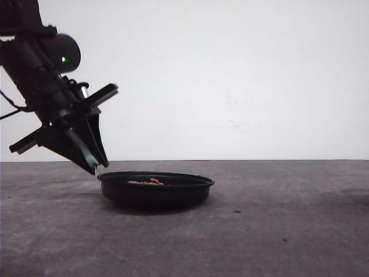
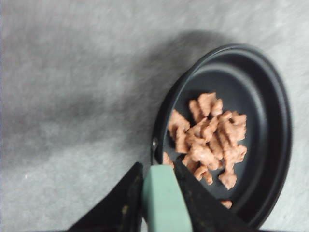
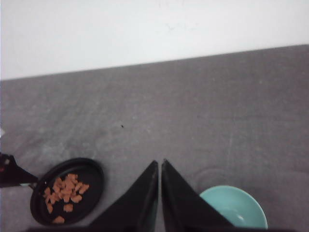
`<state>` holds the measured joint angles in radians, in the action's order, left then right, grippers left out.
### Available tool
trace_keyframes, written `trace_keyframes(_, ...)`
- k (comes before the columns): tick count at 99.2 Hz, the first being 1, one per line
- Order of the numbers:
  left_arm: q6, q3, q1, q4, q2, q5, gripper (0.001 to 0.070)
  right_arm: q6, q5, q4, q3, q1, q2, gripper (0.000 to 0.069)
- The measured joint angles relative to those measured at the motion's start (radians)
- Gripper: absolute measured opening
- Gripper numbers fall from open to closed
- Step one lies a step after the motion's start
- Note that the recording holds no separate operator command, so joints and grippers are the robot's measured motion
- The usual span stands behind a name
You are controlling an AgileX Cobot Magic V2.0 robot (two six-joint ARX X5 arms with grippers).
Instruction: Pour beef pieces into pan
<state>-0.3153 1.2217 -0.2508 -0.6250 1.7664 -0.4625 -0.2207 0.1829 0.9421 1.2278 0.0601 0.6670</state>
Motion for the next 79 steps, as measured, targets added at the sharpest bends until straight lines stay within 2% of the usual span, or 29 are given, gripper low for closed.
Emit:
trace_keyframes(14, 0.002, 0.000, 0.000, 0.000, 0.000, 0.000, 0.0069, 0.008, 0.000, 0.005, 0.000, 0.000, -0.006, 0.0010)
trace_keyframes(19, 0.000, 0.000, 0.000, -0.002, 0.000, 0.001, 0.0111, 0.008, 0.000, 0.004, 0.000, 0.000, -0.006, 0.0010)
trace_keyframes(23, -0.002, 0.000, 0.000, -0.008, 0.000, 0.002, 0.0193, 0.008, 0.000, 0.002, 0.000, 0.000, -0.006, 0.0010)
trace_keyframes(36, -0.012, 0.000, 0.000, -0.014, 0.000, 0.000, 0.0576, 0.008, 0.000, -0.014, 0.000, 0.000, -0.006, 0.0010)
trace_keyframes(41, -0.014, 0.000, 0.000, -0.018, 0.000, 0.001, 0.0691, 0.008, 0.000, -0.016, 0.000, 0.000, -0.006, 0.0010)
trace_keyframes(50, -0.018, 0.000, 0.000, -0.022, -0.003, 0.003, 0.0695, 0.008, 0.000, -0.016, 0.000, 0.000, -0.006, 0.0010)
trace_keyframes(56, -0.021, 0.000, 0.000, -0.022, -0.015, 0.024, 0.0696, 0.008, 0.000, -0.016, 0.000, 0.000, -0.006, 0.0010)
trace_keyframes(79, -0.027, 0.000, 0.019, -0.014, -0.205, 0.176, 0.0696, 0.021, -0.001, -0.016, 0.000, 0.000, -0.003, 0.0010)
